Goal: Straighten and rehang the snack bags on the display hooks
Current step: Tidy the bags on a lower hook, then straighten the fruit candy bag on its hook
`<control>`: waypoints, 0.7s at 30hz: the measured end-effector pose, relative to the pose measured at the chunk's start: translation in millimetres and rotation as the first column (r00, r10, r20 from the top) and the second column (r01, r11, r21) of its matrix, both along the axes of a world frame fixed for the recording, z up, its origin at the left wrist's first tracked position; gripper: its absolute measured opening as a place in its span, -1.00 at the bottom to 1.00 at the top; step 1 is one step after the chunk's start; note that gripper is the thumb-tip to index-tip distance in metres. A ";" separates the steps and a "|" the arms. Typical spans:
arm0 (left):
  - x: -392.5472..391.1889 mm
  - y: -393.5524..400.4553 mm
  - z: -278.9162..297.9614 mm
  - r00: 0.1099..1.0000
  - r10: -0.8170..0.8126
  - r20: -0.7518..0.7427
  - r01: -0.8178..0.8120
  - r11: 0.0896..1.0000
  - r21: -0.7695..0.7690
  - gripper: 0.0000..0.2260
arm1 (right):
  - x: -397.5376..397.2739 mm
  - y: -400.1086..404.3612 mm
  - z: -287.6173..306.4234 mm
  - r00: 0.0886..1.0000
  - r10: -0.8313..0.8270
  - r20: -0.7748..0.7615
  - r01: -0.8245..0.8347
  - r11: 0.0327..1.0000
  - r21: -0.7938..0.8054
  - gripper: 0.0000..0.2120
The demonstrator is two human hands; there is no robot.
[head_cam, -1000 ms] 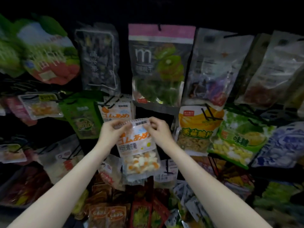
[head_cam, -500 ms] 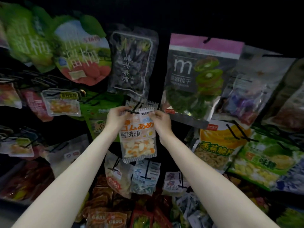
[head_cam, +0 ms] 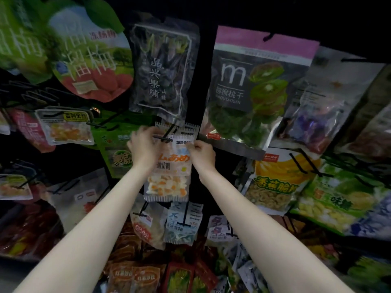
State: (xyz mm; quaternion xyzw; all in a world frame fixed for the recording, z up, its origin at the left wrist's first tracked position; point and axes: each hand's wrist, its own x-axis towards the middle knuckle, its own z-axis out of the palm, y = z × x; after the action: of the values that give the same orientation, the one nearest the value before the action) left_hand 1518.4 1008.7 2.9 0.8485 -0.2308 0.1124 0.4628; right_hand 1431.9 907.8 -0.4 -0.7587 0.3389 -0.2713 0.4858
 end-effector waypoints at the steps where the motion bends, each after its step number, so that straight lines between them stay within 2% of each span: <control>1: -5.4 -1.7 -0.3 0.998 0.036 0.042 -0.036 0.999 0.002 -0.72 | -1.7 -1.5 -0.8 0.999 -0.021 -0.045 0.020 0.999 -0.029 -0.84; 3: -17.9 1.8 -8.1 0.989 0.103 0.109 -0.104 0.995 0.007 -0.65 | -11.3 -7.8 -4.0 0.992 -0.058 -0.108 0.050 0.996 -0.073 -0.85; 5: -32.9 8.4 -27.6 0.978 0.104 0.183 -0.110 0.994 0.021 -0.64 | -31.3 -18.8 -12.8 0.994 -0.054 -0.099 0.051 0.998 -0.033 -0.87; 9: -64.0 4.9 -75.4 0.942 -0.210 0.261 0.175 0.973 0.151 -0.76 | -97.5 -48.0 -43.1 0.990 -0.084 -0.116 0.092 0.994 0.064 -0.83; 11: -76.9 -9.5 -85.8 0.911 -0.345 0.226 0.311 0.934 0.175 -0.79 | -136.2 -71.6 -59.2 0.984 -0.140 -0.112 0.157 0.974 0.164 -0.83; 13: -90.5 -27.8 -87.0 0.888 -0.412 0.204 0.383 0.909 0.166 -0.78 | -170.7 -97.4 -71.7 0.963 -0.227 -0.147 0.255 0.944 0.211 -0.84; 17: -114.4 -57.9 -88.1 0.858 -0.475 0.197 0.440 0.876 0.197 -0.77 | -213.6 -124.8 -76.5 0.824 -0.525 -0.214 0.547 0.836 0.054 -0.74; 21: -147.2 -87.2 -90.4 0.826 -0.524 0.209 0.478 0.846 0.234 -0.77 | -256.4 -148.5 -81.1 0.742 -0.644 -0.185 0.654 0.756 -0.011 -0.70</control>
State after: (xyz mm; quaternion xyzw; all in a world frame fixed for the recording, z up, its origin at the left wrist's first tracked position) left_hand 1371.2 921.5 -87.5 0.7712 -0.5145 0.0785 0.3664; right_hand 1175.5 759.3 -81.5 -0.6008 0.6308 -0.3453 0.3491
